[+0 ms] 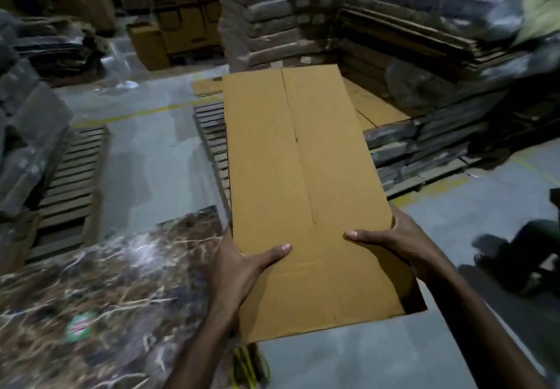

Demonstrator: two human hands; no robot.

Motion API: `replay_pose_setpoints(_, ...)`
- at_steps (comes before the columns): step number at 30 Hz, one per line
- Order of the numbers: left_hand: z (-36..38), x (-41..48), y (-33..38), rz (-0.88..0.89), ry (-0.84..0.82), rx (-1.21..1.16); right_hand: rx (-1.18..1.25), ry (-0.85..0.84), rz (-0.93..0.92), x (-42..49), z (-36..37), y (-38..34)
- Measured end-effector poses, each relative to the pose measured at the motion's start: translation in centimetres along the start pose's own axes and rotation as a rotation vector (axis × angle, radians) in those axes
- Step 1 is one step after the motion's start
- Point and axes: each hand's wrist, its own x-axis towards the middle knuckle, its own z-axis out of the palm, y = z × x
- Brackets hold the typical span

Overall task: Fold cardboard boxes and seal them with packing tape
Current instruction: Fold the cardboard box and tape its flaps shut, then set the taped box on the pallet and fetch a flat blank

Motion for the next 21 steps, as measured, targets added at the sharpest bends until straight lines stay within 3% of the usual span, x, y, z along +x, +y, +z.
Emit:
replay_pose_setpoints(6,13.4,3.7,-4.1,-0.116,-0.16,0.011,-0.069,0.025,0.108,6.0,-7.7,8.6)
replay_pose_setpoints(13,25.3,7.2,-13.6,-0.3,-0.351,0.015,-0.106,0.003,0.336,12.2,-10.5,22.5)
replay_pose_setpoints(21,37.7,12.1,-33.4,-0.54,-0.425,-0.053,-0.195,-0.072,0.489,22.5,-6.7,44.6)
